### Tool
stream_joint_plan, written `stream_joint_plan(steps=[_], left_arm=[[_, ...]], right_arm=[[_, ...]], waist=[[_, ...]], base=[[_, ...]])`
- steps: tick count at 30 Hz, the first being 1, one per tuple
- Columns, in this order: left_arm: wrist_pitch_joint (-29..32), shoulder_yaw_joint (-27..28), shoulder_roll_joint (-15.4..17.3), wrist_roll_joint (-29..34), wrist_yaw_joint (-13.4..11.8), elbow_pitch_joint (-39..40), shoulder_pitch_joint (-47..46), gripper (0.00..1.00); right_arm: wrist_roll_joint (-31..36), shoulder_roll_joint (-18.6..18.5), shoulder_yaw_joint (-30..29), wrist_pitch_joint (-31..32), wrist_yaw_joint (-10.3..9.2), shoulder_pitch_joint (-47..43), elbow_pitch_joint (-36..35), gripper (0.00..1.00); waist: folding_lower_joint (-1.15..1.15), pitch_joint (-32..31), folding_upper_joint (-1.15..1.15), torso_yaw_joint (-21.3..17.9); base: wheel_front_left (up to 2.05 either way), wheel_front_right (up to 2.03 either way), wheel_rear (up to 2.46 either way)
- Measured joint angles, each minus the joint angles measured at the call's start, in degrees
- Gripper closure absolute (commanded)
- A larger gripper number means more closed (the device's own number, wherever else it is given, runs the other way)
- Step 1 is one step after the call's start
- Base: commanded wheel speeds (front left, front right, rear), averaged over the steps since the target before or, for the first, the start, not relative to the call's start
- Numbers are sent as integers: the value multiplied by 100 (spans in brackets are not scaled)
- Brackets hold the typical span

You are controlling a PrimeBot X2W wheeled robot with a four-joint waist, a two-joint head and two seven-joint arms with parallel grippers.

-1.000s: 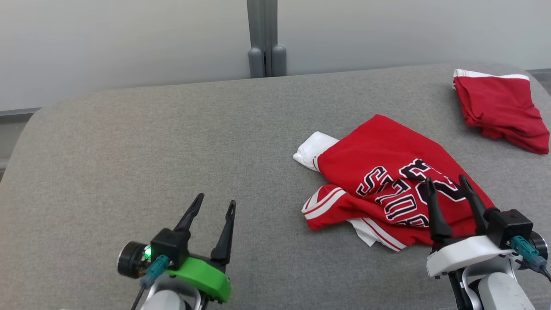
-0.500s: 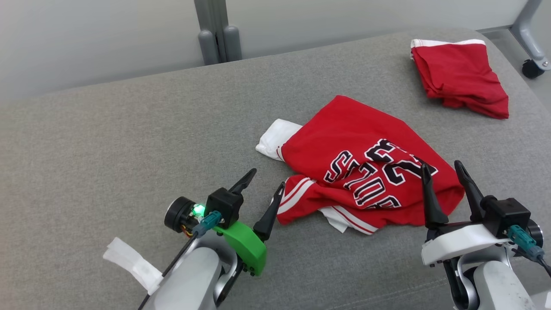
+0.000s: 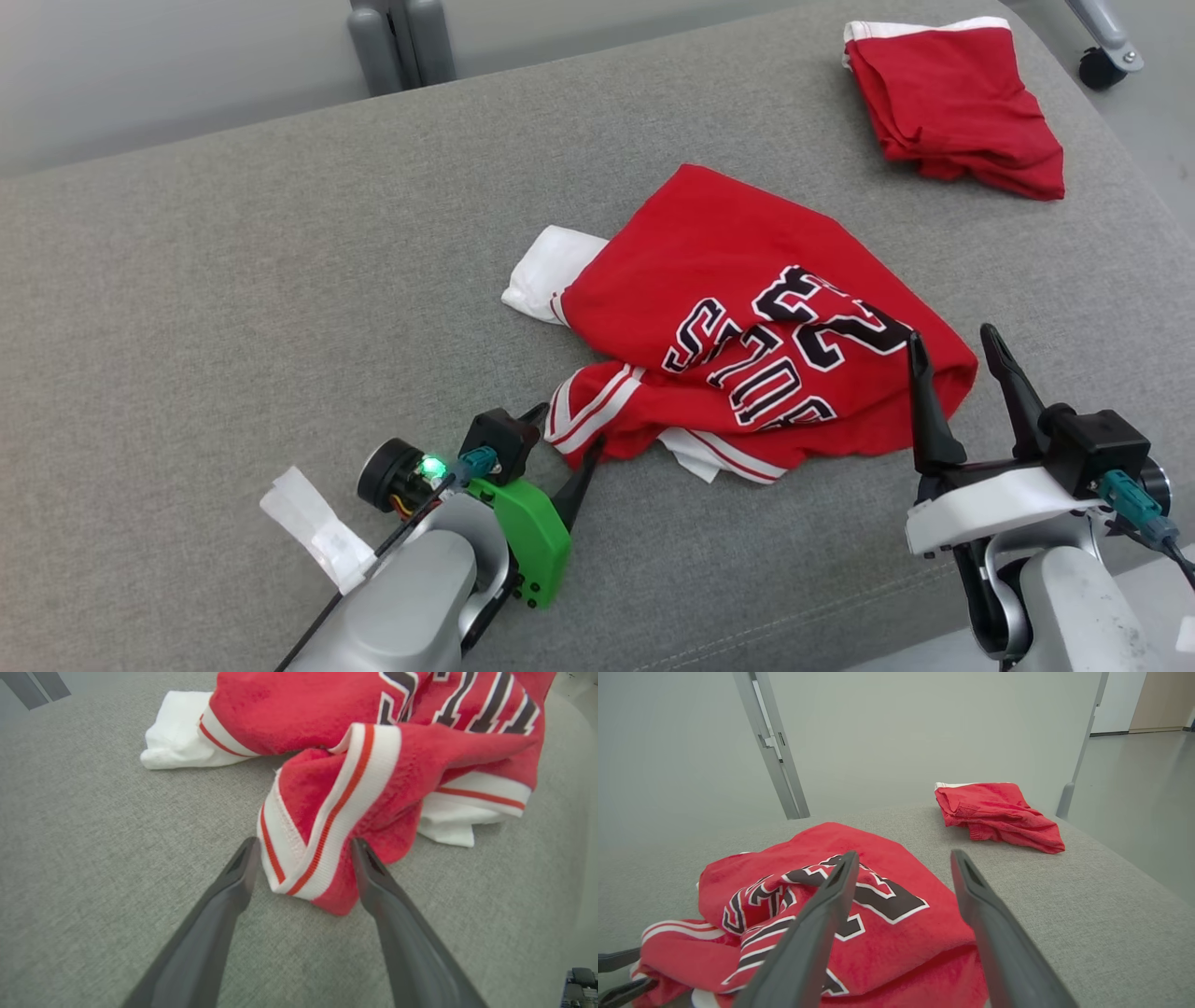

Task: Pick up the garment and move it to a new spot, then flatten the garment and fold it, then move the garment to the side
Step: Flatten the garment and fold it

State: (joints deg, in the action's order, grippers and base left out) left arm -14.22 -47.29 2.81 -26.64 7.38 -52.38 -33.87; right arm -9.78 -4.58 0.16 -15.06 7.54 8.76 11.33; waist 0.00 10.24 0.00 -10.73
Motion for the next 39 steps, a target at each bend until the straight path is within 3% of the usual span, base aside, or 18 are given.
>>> stream_joint_plan(steps=[4,5,6,7,13,20,29,39], left_arm=[[13,-281,-2,-367,0,-175,-73,0],[45,-361,-1,-483,0,-197,-91,35],[46,-442,-1,-558,0,-210,-113,56],[45,-501,-1,-622,0,-210,-132,99],[-48,-565,-3,-969,0,-169,-315,100],[-82,303,94,-894,-160,678,-179,100],[-81,1393,890,-450,-458,1936,1161,100],[-81,2202,1816,-457,-913,2915,2522,100]], right_arm=[[10,23,0,0,0,30,8,0],[15,26,-4,0,0,35,11,0],[19,29,-11,0,0,36,13,0],[19,33,-15,0,0,36,21,0],[34,41,-56,0,0,32,27,0],[35,31,-129,0,0,-157,69,0],[-11,30,-164,0,0,-405,163,0],[-20,76,-202,0,0,-531,220,0]], waist=[[0,70,0,-61],[0,82,0,-69],[0,88,0,-72],[0,83,0,-70],[0,-4,0,-10],[0,-252,0,184],[0,-680,0,625],[0,-1019,0,1227]], base=[[0,0,0],[0,0,0],[0,0,0],[0,0,0],[0,0,0],[0,0,0],[0,0,0],[0,0,0]])
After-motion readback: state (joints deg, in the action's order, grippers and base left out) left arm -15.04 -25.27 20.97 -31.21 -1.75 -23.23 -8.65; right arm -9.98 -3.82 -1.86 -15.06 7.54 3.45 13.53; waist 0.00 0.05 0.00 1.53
